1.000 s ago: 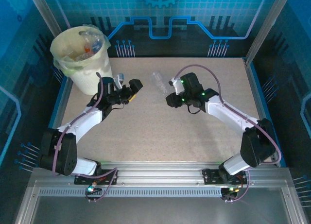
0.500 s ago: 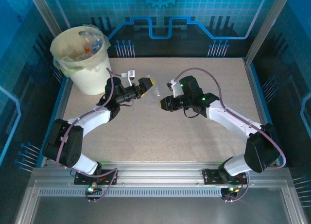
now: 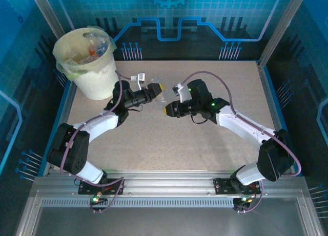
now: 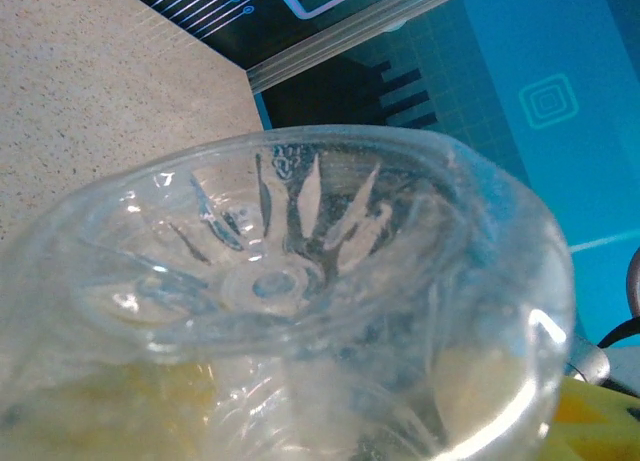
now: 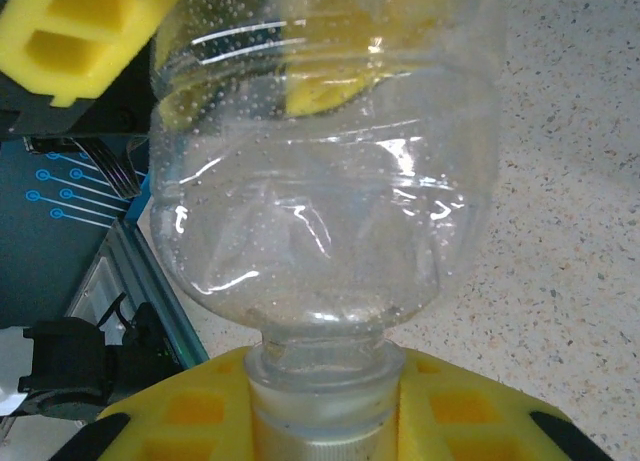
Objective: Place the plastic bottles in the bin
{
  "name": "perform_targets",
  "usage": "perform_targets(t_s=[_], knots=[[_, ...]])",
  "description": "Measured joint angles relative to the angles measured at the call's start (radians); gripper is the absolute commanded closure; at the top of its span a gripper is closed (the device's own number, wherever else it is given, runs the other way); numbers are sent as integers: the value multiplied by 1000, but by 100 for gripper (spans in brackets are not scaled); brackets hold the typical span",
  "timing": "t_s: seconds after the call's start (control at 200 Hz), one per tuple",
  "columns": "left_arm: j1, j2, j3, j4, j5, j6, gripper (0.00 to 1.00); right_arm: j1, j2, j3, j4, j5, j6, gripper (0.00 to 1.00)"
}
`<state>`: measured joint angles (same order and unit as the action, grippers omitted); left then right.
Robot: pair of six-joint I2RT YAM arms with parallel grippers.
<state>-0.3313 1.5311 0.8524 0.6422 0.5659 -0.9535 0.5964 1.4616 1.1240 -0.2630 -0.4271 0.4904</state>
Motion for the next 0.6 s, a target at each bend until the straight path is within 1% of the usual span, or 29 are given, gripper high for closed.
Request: perform_targets(t_s=[0.075, 0.155, 0.315, 0.335, 0.405, 0.6], knots=[[-1, 0, 0, 1, 0, -8, 45, 0, 0, 0, -1, -1, -2, 52], [-4, 0, 0, 4, -3, -6, 45, 0, 0, 8, -10, -9, -15, 40], [-6, -1, 0, -6, -47, 12, 46, 0, -10, 33, -39, 13, -35, 21], [-6, -2, 0, -9, -53, 14, 46, 0, -12, 34, -43, 20, -37, 18], [-6, -5, 0, -29, -79, 23, 46, 1, -24, 36, -63, 50, -42, 1], [-6, -39, 0, -97, -146, 63, 47, 1, -60, 43, -103, 118, -66, 0]])
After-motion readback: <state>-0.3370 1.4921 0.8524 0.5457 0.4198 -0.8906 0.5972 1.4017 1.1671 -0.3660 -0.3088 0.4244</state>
